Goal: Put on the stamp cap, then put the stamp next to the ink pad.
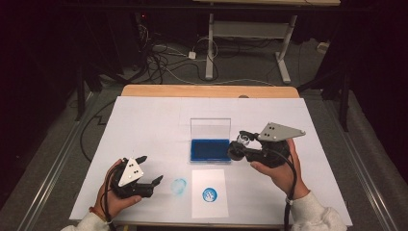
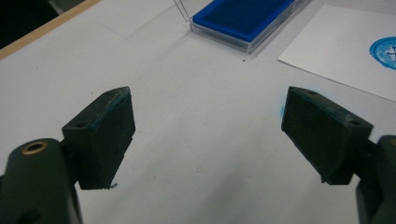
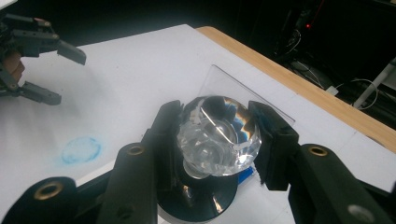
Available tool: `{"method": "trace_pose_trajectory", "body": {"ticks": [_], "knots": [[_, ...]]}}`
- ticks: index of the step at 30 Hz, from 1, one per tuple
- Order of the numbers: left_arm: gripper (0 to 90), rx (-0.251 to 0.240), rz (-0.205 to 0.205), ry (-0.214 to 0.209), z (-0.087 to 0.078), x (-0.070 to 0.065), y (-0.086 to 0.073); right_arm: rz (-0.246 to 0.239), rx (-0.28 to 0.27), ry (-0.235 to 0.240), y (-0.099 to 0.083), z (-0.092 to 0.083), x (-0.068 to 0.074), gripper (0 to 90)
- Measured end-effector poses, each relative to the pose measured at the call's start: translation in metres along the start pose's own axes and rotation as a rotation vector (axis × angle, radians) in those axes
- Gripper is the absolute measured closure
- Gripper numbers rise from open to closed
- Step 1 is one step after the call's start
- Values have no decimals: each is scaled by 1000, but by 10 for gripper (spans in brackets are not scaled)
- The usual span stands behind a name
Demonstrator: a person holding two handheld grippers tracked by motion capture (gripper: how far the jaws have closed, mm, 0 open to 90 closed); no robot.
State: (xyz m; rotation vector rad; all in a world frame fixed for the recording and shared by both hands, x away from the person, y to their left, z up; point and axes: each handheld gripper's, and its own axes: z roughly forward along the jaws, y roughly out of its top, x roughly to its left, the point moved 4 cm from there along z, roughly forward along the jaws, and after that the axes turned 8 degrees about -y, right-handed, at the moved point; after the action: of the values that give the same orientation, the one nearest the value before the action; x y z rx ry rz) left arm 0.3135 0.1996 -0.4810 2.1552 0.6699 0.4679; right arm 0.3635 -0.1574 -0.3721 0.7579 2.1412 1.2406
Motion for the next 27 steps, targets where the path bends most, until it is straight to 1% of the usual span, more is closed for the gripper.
{"method": "trace_pose_trajectory", "body": {"ticks": [1, 2, 4, 6, 11, 16, 21, 22, 24, 27], "knots": [[171, 0, 9, 6, 0, 0, -1, 4, 0, -5, 0, 0, -2, 575], [171, 9, -3, 4, 0, -1, -2, 9, 0, -13, 1, 0, -4, 575], [171, 14, -3, 1, 0, -2, -4, 12, 4, -25, 1, -1, -7, 574], [170, 20, -1, 7, 0, -1, -5, 14, 16, -38, 1, 0, -12, 575], [169, 16, -14, 15, 0, 1, -6, 17, 48, -50, 3, 5, -22, 574], [169, 31, -19, 12, 1, 1, -8, 8, 70, -56, 7, 10, -29, 574], [169, 31, -14, 15, 3, 0, -6, 18, 90, -56, 10, 17, -39, 574], [169, 30, -11, 12, 3, 0, -6, 17, 95, -64, 10, 19, -41, 574], [169, 35, -2, 16, 4, -1, -5, 10, 117, -75, 9, 24, -44, 574], [169, 41, -4, 14, 4, -1, -6, 17, 143, -75, 5, 32, -47, 574]]}}
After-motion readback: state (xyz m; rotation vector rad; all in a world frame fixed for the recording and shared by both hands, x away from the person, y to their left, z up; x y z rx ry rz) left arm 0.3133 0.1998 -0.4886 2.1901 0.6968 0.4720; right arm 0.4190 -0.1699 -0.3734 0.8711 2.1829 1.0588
